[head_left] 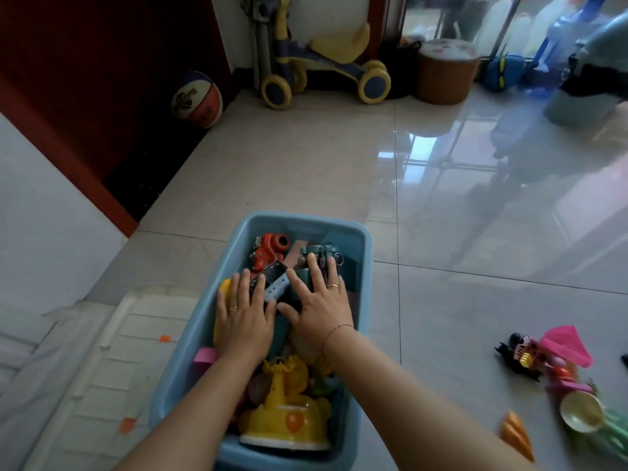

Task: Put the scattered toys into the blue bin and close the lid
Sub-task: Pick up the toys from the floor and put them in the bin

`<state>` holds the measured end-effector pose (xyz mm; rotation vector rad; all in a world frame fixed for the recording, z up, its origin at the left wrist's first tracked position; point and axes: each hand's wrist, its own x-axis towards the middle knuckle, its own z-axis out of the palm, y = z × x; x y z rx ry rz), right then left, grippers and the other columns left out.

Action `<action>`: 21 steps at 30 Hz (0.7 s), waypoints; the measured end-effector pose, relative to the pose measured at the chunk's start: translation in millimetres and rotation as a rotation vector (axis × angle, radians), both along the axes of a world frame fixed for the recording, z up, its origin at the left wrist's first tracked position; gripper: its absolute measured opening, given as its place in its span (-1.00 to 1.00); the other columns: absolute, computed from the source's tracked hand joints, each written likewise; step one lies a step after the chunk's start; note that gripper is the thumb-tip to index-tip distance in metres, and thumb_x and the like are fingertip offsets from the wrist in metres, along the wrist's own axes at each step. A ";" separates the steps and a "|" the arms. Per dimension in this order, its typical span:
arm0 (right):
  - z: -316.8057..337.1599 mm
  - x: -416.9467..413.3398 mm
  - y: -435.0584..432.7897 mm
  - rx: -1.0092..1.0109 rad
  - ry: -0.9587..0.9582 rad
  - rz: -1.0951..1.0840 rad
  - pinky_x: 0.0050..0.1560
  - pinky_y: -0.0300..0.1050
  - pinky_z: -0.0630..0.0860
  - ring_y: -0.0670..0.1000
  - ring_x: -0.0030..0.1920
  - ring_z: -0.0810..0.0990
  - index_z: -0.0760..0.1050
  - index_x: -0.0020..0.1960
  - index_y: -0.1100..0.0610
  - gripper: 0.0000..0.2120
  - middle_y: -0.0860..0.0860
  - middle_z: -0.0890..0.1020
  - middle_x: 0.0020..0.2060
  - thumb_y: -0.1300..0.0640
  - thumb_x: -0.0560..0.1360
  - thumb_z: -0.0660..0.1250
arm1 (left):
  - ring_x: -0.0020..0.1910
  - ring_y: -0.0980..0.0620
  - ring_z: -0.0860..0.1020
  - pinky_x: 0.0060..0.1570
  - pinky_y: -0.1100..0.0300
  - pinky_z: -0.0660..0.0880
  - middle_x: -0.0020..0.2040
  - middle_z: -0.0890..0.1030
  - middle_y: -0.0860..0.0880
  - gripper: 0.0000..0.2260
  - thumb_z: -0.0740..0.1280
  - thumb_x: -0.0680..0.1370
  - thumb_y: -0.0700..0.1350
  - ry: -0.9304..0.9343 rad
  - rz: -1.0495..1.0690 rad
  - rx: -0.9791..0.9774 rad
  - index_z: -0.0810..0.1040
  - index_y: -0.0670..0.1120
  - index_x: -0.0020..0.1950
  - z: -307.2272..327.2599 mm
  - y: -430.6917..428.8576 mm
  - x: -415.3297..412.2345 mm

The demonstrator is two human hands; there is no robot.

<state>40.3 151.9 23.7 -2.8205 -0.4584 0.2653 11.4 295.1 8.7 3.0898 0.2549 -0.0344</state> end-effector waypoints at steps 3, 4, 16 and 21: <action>-1.3 -9.8 -5.9 -0.029 0.008 0.020 0.47 0.23 -0.25 0.21 0.45 -0.43 -0.21 0.49 -0.22 -0.35 0.01 -0.31 0.51 -0.39 0.49 -0.12 | 0.52 -0.04 -0.22 0.41 -0.05 -0.37 0.56 -0.12 -0.09 -0.45 -0.25 0.58 0.18 0.023 -0.010 0.022 -0.13 0.00 0.53 -1.2 0.9 -6.0; -1.8 -9.8 -7.4 -0.048 0.015 0.028 0.46 0.23 -0.27 0.22 0.45 -0.43 -0.22 0.49 -0.22 -0.34 0.02 -0.32 0.50 -0.40 0.48 -0.12 | 0.51 -0.04 -0.24 0.41 -0.05 -0.38 0.56 -0.14 -0.08 -0.44 -0.27 0.57 0.19 0.048 -0.016 0.030 -0.16 0.00 0.53 0.0 1.4 -6.9; 25.4 -73.1 -89.8 0.307 -0.363 -0.261 0.46 0.11 -0.10 0.07 0.51 0.07 0.03 0.50 -0.09 -0.41 0.08 0.15 0.51 -0.29 0.54 -0.08 | 0.53 0.03 -0.14 0.47 0.01 -0.21 0.56 -0.08 -0.03 -0.38 -0.21 0.54 0.23 -0.141 -0.102 -0.363 -0.11 -0.03 0.54 70.5 -86.8 -11.2; -9.0 -93.3 -221.6 0.231 -0.255 -0.624 0.43 0.23 0.02 0.17 0.49 0.13 0.07 0.50 -0.06 -0.32 0.14 0.18 0.49 -0.31 0.45 0.00 | 0.53 0.05 -0.13 0.44 0.11 -0.25 0.56 -0.06 0.00 -0.31 -0.24 0.48 0.29 -0.111 -0.369 -0.455 -0.08 -0.02 0.54 70.9 -199.1 -17.9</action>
